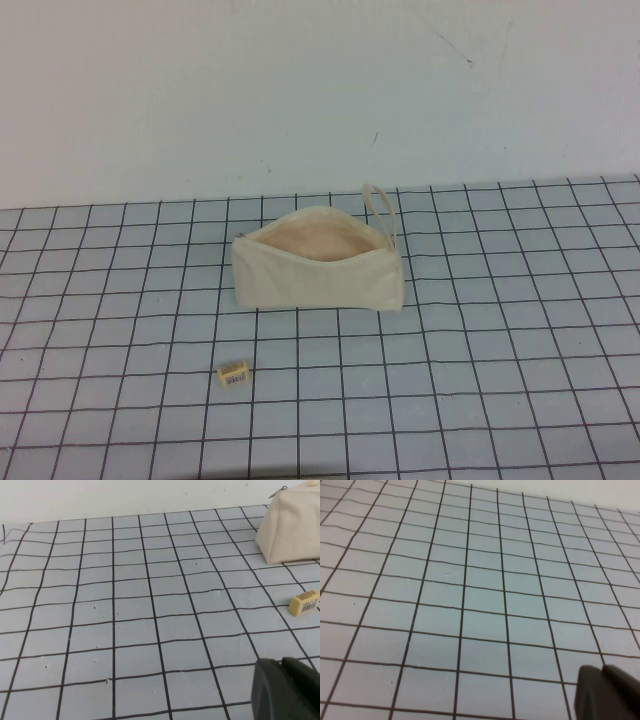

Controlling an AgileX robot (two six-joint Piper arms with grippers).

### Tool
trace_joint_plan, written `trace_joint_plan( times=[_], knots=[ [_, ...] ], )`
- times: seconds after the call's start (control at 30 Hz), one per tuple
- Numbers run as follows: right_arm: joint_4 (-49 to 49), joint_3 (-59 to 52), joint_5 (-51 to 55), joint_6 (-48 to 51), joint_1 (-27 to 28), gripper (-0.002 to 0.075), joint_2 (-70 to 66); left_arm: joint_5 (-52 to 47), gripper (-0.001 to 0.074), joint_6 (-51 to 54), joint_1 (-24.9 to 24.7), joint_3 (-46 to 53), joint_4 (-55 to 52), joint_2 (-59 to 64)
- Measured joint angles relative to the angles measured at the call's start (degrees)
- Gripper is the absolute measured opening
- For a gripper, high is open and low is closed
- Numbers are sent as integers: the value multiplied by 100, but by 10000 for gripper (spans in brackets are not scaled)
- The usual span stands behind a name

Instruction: Put eraser into pencil case

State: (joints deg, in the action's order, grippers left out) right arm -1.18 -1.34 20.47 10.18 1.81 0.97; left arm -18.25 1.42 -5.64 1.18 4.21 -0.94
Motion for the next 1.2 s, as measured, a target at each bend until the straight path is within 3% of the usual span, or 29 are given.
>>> trace_joint_plan(
  times=[1.2],
  knots=[
    [0,0,0,26,0,-1,0,46,-2,0,0,10,73,0]
  ],
)
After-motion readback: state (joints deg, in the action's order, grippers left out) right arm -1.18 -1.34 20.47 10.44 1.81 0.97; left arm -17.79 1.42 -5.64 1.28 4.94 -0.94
